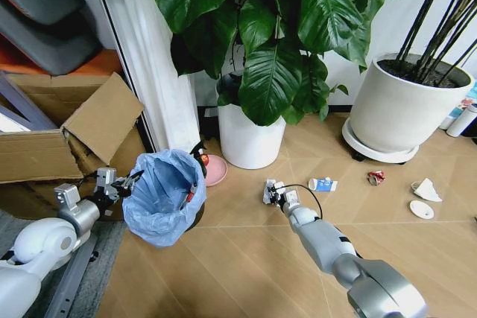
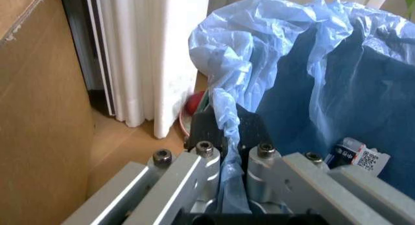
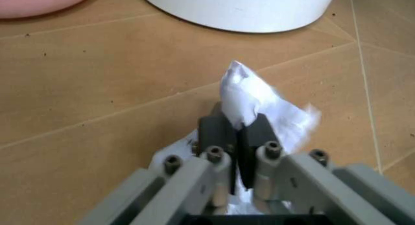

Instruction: Pick up the trash bin and place the garbage on the floor into it.

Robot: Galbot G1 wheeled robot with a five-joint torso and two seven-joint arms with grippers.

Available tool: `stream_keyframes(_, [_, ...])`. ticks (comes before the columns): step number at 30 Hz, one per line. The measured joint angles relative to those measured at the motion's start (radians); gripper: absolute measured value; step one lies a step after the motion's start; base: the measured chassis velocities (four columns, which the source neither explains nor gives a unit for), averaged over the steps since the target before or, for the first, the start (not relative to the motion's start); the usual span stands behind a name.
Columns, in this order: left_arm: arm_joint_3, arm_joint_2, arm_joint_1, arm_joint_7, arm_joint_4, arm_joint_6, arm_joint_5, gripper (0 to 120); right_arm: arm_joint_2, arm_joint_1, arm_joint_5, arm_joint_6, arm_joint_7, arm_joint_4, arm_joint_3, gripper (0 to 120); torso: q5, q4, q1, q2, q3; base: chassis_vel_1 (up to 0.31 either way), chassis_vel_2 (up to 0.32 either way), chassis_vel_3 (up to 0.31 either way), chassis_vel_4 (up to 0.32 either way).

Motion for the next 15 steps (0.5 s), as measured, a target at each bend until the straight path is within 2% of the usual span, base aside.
stream_keyframes(6, [0.001, -0.001, 0.000, 0.001, 0.003, 0.000, 0.000, 0, -0.003, -0.001, 0.002, -0.001, 0.000, 0.002, -0.002, 0, 0.0000, 0.0000, 0.000, 0.000, 0.000, 0.000, 0.000, 0.000, 0.000])
stream_keyframes(10, [0.004, 0.002, 0.000, 0.001, 0.005, -0.001, 0.000, 0, -0.039, -0.038, 0.085, -0.010, -0.001, 0.097, -0.048, 0, 0.0002, 0.0001, 0.000, 0.000, 0.000, 0.000, 0.000, 0.000, 0.000])
stream_keyframes(15, [0.020, 0.031, 0.015, 0.004, 0.000, -0.003, -0.004, 0, -0.112, -0.079, 0.213, 0.054, -0.129, 0.267, -0.121, 0, 0.0000, -0.0002, 0.000, 0.000, 0.000, 0.000, 0.000, 0.000, 0.000])
